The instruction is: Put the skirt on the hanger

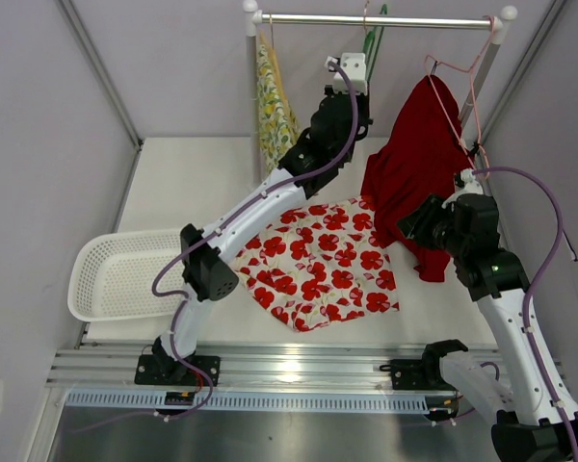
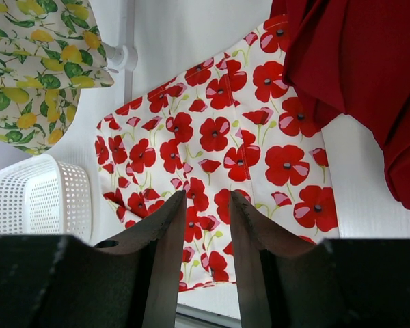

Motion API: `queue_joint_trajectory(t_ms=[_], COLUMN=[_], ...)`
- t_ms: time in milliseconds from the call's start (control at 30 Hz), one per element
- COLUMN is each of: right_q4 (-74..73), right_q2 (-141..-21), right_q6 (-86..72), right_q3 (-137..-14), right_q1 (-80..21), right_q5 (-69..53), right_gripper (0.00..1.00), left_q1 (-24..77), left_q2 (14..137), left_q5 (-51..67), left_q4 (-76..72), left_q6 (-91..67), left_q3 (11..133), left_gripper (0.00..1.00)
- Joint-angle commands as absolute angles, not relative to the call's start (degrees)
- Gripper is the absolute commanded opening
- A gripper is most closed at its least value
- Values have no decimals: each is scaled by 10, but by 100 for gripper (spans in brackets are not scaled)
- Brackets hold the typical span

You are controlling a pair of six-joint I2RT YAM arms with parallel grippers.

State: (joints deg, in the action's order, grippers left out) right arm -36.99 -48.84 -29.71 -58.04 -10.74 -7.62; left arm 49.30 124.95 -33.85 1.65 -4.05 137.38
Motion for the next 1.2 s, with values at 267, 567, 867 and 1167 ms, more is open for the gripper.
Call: queue_joint_trajectory(t_ms=[267,567,867,1167], right_q4=[-344,-360,-409,-470], right_q2=[-487,-478,-450,-424], right_q6=[-285,-277,-259,-247], right_q3=[-576,-582,-593,-598], right_q1=[-103,-104,-102,-105], right_q5=[-80,-74,-58,-89], right_gripper=[37,37,37,37], left_q1=[490,490,494,533], left_q2=[1109,969,797,663], left_q5=[-244,-133,-11,68], left_q4=[-18,-29,-19,-16], left_q6=[19,4,-42,-120], left_q3=[1299,1074,856,644], left_gripper=[0,0,0,0])
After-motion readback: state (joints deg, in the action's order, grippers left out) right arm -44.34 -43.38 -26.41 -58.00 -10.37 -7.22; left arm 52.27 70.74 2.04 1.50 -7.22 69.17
